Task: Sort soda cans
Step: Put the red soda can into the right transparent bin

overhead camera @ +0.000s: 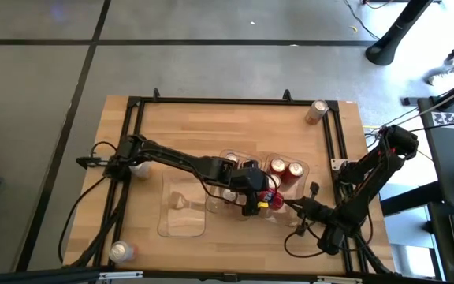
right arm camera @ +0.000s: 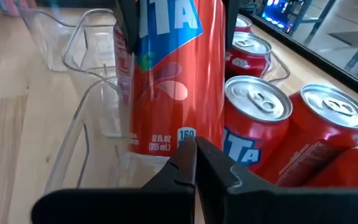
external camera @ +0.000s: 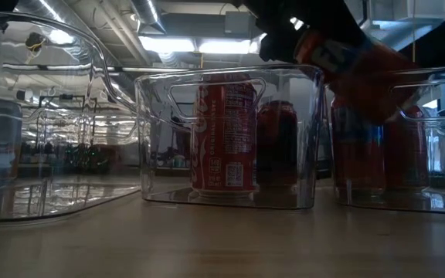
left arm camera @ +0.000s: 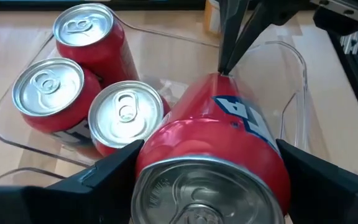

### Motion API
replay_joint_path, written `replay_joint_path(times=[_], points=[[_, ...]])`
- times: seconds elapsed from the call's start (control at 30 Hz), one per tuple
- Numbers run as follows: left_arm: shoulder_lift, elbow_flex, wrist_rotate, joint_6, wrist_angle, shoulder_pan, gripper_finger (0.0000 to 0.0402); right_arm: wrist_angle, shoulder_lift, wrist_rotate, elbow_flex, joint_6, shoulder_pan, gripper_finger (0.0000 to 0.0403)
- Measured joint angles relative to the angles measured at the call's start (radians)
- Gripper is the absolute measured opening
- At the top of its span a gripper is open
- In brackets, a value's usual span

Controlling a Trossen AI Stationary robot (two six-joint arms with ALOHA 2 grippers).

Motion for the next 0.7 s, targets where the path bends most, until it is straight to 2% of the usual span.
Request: replay_joint_path(times=[0.7], points=[[0.021,-0.001,-0.002,-0.007,0.015,-0.008,0.0304,0.099,0.076,-0.141,-0.002,-0.054,-0.048,0.0005]])
